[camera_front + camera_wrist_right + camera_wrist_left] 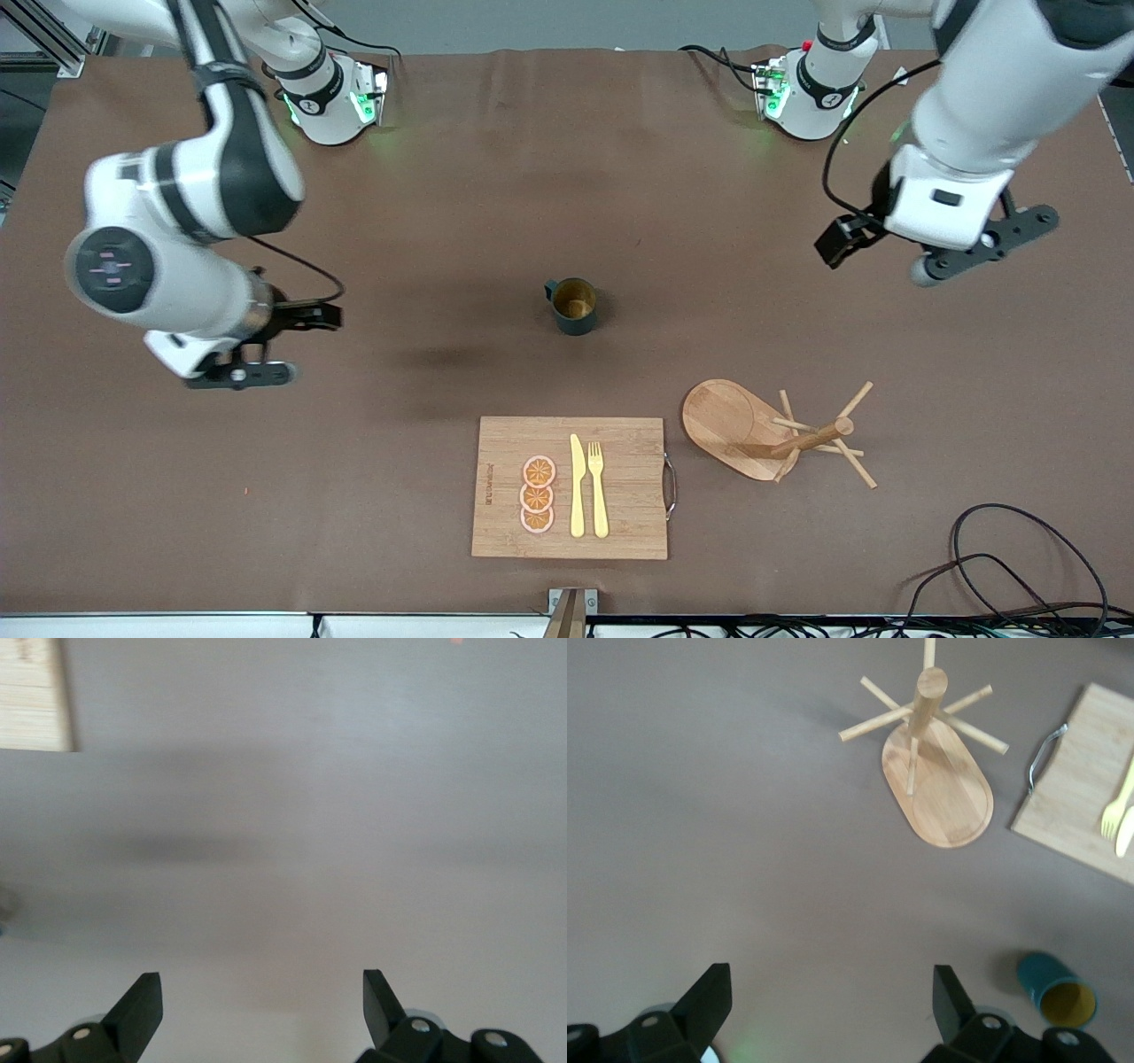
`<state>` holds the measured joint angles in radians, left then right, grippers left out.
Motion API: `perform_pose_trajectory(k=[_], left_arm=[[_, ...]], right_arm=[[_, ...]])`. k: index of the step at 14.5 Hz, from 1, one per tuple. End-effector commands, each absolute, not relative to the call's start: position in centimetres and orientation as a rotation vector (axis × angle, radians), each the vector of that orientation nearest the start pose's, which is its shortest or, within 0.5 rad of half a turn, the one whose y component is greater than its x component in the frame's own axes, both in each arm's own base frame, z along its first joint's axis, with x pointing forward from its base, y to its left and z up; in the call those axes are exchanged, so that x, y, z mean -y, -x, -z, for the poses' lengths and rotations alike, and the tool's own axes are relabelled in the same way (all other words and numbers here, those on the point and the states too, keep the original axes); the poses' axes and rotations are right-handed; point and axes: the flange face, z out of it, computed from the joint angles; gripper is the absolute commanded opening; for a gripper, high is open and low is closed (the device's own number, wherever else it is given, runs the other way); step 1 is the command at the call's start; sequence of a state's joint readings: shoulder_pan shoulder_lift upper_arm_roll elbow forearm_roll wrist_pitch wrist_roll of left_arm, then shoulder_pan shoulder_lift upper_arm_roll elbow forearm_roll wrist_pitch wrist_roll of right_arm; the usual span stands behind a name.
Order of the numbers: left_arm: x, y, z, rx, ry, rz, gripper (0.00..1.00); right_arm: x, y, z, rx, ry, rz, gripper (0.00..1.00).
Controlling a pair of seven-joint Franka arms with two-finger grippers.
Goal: Pass cup and hang on rack
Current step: 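Lower the left gripper over the mug while the right gripper withdraws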
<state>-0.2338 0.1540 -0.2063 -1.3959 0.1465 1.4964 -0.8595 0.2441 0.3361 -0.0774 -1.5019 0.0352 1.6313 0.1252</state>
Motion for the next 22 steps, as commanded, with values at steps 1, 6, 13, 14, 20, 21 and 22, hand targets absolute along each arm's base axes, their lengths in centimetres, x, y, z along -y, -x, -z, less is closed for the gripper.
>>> perform_pose_trajectory(k=[1,6,13,14,20,21,22], left_arm=[[29.0,-53.5,-59.6,0.73,2.89,0.137,1.0],[40.8,-49.5,-52.5,0.773,2.714,0.332,1.0],[54.7,-42.3,-36.8,0.86,2.556,0.654,1.0],[56.0,-41.6,-34.6,0.88,2.549,0.698,1.0],[60.8,-38.8,-26.9,0.844,2.525,0.948,1.0],[61.3,-38.3,-26.0,0.835,2.525,0.959,1.0],[61.6,-37.9,-25.0,0.837,2.522,0.963,1.0]], right_arm=[[-5.8,-61.4,-48.6,0.024,3.129,-0.332,1.0],[2.0,-59.9,-52.1,0.006,3.138,-0.327,1.0],[5.3,-58.3,-54.9,-0.073,3.151,-0.345,1.0],[5.4,-58.3,-55.8,-0.076,3.152,-0.334,1.0],[6.1,-58.3,-59.2,-0.106,3.146,-0.31,1.0],[6.1,-58.3,-59.3,-0.105,3.144,-0.305,1.0],[6.1,-58.3,-59.3,-0.103,3.144,-0.305,1.0]])
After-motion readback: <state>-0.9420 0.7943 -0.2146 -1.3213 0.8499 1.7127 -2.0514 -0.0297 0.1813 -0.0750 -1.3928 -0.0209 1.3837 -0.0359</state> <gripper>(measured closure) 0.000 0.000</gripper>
